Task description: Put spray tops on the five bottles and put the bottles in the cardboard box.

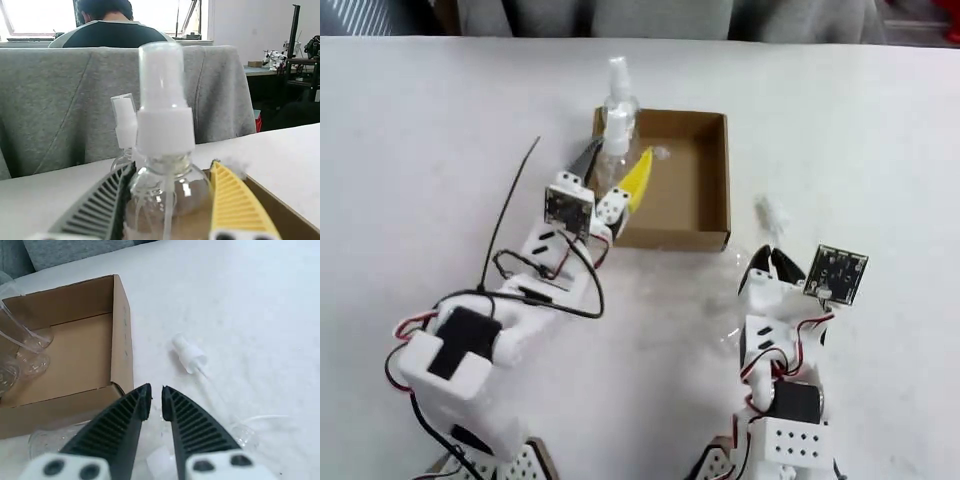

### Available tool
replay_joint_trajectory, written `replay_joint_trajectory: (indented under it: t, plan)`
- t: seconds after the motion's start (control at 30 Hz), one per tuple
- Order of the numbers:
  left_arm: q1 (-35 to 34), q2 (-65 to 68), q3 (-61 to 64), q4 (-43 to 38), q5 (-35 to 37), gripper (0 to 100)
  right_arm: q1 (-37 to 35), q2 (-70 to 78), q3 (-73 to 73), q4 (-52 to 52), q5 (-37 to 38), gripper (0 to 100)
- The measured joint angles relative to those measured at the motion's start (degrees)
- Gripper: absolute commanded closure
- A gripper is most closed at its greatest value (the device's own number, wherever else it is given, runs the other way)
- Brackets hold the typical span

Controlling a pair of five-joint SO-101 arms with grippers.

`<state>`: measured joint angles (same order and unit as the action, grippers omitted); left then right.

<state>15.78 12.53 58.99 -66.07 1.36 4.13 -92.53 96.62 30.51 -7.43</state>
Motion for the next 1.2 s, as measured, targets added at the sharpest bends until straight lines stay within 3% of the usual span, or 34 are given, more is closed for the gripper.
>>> replay_joint_trajectory:
  t: [1.1, 1.2]
  plan:
    - [-1.2, 1.0, 4.1, -0.6, 0.2, 97, 0.0, 0.0, 0.0, 0.0, 0.0, 98.1]
    - [-1.2, 1.0, 4.1, -0.6, 0.2, 93, 0.0, 0.0, 0.0, 0.0, 0.0, 98.1]
